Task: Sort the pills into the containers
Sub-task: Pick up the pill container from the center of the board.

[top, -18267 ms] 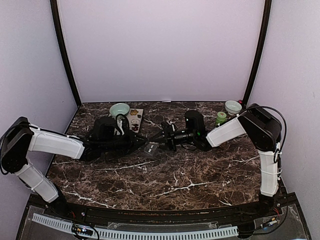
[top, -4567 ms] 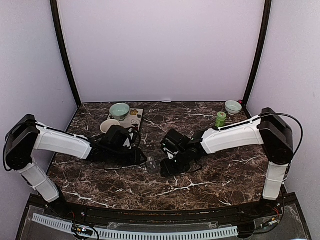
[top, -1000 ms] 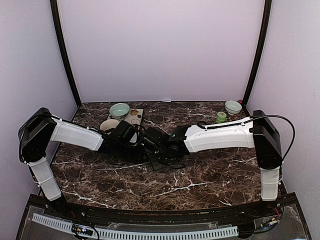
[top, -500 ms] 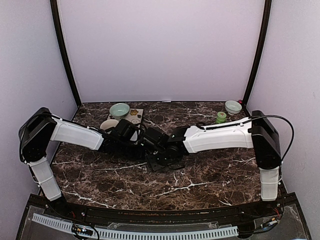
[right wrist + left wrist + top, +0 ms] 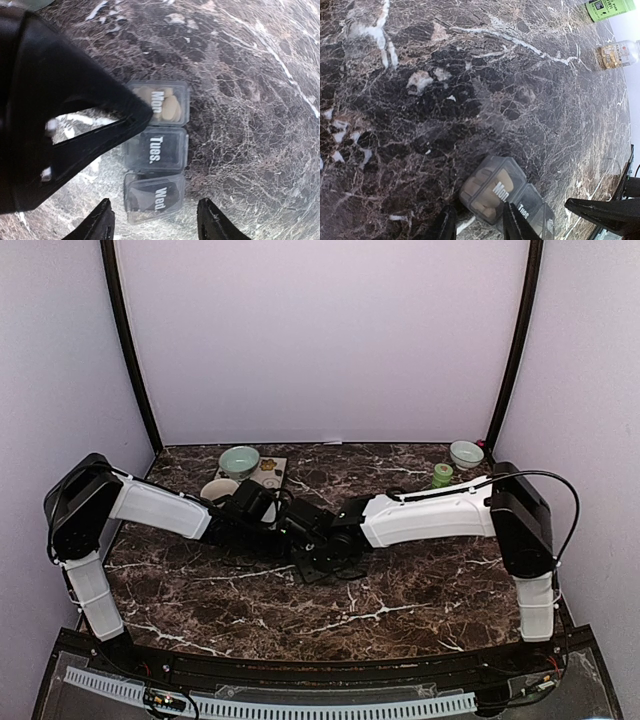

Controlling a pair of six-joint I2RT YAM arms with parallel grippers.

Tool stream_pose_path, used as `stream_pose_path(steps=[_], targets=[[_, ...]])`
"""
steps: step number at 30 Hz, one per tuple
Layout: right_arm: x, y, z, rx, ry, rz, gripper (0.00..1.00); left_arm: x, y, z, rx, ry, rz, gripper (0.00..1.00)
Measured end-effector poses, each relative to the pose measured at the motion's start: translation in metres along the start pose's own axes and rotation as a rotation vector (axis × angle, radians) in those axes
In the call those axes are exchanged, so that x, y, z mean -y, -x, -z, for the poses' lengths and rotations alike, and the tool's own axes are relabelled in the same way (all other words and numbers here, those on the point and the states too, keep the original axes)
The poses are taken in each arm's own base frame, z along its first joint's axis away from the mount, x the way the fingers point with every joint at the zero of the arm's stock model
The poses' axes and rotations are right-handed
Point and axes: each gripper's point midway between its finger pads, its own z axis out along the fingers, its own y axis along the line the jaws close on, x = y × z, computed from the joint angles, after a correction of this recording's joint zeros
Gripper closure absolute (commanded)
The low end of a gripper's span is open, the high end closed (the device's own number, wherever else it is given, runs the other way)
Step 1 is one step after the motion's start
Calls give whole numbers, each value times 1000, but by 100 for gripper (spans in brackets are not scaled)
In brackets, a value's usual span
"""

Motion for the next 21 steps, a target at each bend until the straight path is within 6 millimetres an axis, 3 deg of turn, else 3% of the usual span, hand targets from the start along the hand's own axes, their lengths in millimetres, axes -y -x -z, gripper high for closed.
stream_pose_path(steps=[21], targets=[[12,9,-9,8,-11,-25,60,2,4,-5,2,-14,-5,65]])
